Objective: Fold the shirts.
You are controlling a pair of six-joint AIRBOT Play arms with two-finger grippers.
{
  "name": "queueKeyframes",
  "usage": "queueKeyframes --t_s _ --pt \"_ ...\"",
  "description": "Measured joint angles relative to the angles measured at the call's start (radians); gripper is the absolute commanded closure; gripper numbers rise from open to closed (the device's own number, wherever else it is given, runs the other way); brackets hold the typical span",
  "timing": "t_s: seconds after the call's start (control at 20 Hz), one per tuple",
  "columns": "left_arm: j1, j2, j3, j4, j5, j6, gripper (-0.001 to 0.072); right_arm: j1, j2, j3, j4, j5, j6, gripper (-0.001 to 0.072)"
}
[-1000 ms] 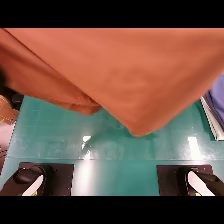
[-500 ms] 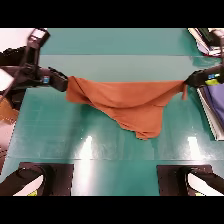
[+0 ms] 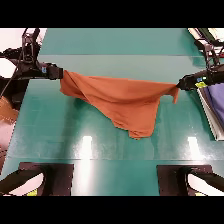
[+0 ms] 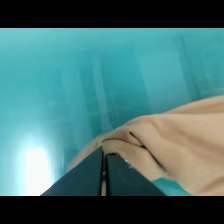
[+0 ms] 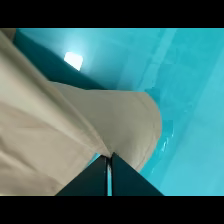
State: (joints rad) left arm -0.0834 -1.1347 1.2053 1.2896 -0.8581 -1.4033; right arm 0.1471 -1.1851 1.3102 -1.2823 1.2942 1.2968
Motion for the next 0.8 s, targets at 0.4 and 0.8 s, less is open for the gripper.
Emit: queueKeyframes --t_s 0.4,0.8 --pt "0.028 -0.015 0.008 -0.041 0.010 -0.021 0.0667 0.008 -0.002 -0.001 0.004 -0.010 0.000 0.0700" --pt "0.031 -0.020 0.009 -0.075 0.050 -0.059 0.0001 0.008 -0.002 -0.001 0.006 -0.010 0.001 0.0699"
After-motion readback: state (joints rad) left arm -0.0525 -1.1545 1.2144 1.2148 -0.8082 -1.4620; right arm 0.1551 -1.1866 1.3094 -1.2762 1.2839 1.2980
